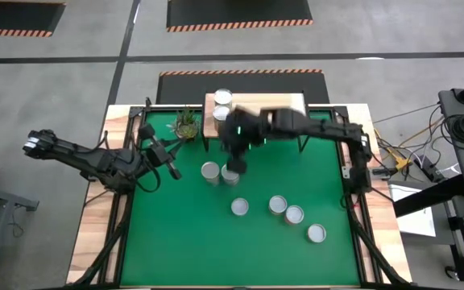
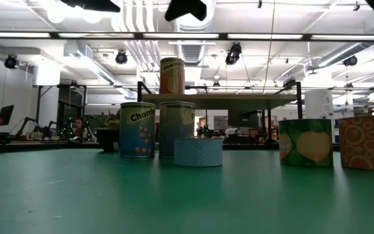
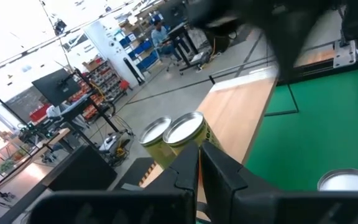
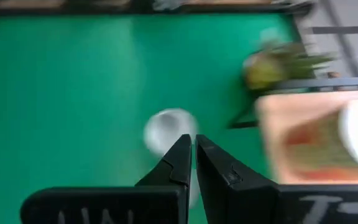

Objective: Pick and place cans onto a shelf
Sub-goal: Put the canned peas on the shelf

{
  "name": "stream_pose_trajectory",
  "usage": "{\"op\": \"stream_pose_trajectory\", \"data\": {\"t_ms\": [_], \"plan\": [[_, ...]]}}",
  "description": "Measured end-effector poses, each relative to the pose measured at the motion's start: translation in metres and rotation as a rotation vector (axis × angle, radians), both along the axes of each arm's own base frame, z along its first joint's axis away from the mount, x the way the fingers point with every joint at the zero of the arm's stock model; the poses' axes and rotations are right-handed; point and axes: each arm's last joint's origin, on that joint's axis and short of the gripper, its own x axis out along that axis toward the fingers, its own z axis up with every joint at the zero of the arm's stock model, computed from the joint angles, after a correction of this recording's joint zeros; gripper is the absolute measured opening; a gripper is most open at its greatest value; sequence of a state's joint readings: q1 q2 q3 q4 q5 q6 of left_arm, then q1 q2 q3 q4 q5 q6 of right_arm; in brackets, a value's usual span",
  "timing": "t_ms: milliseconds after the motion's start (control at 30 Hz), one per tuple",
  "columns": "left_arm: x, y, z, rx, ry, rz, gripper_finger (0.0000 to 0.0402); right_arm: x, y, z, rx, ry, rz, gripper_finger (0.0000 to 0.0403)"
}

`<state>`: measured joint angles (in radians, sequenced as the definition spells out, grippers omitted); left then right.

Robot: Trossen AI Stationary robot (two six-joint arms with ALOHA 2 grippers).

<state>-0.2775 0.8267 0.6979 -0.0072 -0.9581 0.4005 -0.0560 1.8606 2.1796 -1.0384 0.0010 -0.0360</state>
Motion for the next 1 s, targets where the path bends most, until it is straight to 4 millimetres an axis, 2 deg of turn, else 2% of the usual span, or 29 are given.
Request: {"op": "stream_pose_trajectory", "data": {"t_ms": [100,200,433,567,733,1000], "plan": [[0.003,-0.001,-0.002,-0.008,0.003,0.001,0.0,0.002,0.036,-0.017,0.008,0.061,0.072,0.0013],[0.005,-0.001,-0.004,-0.018,0.003,0.002,0.0,0.001,0.068,-0.043,-0.045,0.146,0.093,0.0013],[0.006,-0.002,-0.005,-0.05,-0.017,0.006,0.0,-0.011,0.109,-0.109,-0.128,0.326,0.088,0.0013],[0.006,-0.002,-0.006,-0.061,-0.021,0.008,0.0,-0.019,0.116,-0.142,-0.175,0.379,0.073,0.0013],[0.006,-0.002,-0.005,-0.063,-0.023,0.009,0.0,-0.037,0.109,-0.158,-0.157,0.325,0.037,0.0013],[0.006,-0.002,-0.006,-0.069,-0.027,0.009,0.0,-0.067,0.095,-0.175,-0.187,-0.011,-0.089,0.0013]]}}
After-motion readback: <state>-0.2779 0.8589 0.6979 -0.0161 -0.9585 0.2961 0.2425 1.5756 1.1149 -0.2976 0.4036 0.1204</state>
